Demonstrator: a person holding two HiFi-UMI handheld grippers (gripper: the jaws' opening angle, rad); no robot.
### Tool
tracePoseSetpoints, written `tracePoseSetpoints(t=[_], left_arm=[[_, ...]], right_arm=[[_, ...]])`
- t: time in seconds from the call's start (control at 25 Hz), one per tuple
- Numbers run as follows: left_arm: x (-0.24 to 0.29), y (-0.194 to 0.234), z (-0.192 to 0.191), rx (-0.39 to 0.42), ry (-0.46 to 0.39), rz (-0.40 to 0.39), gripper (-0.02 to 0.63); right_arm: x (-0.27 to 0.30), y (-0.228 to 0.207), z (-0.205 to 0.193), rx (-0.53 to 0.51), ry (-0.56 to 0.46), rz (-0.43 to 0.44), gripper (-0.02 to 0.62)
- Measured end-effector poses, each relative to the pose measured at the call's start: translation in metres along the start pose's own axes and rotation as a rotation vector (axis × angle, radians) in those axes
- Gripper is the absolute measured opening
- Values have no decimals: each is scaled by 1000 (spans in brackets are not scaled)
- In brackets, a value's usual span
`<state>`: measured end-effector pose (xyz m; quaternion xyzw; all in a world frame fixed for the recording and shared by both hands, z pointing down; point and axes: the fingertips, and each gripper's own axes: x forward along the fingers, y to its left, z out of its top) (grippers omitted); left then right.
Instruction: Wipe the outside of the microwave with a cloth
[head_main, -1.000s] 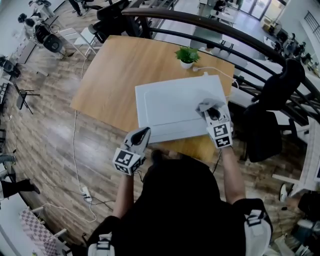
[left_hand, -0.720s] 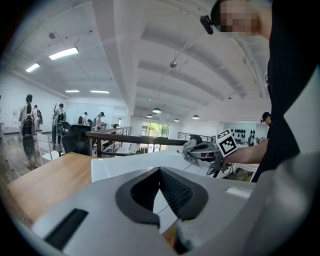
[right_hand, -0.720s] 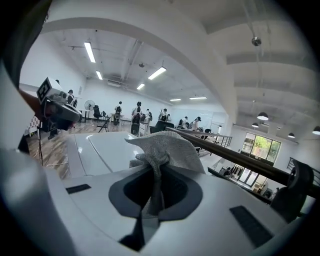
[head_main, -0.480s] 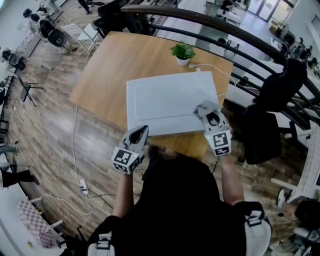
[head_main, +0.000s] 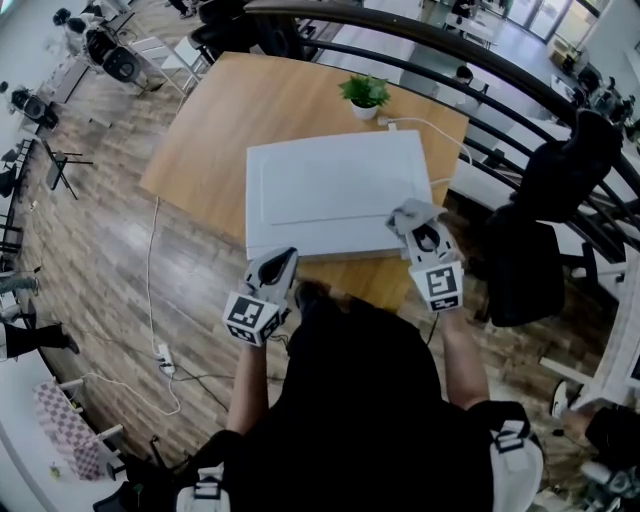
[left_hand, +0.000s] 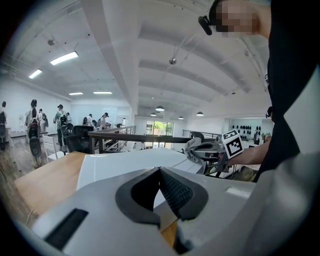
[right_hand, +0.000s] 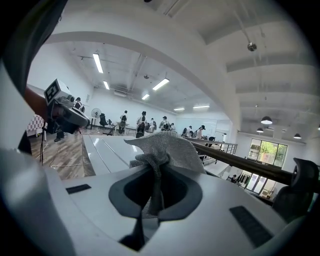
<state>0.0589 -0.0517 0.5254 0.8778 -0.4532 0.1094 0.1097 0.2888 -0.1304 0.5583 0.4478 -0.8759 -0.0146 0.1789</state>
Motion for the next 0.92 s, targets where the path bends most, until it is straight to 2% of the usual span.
tracePoseSetpoints(t=[0.2, 0.92], left_arm=[[-8, 1, -5, -6, 5, 31, 0], [-1, -1, 0, -6, -5, 45, 0]], right_arm=[[0, 3, 9, -73, -25, 34, 15], [-2, 12, 10, -101, -11, 92, 15]])
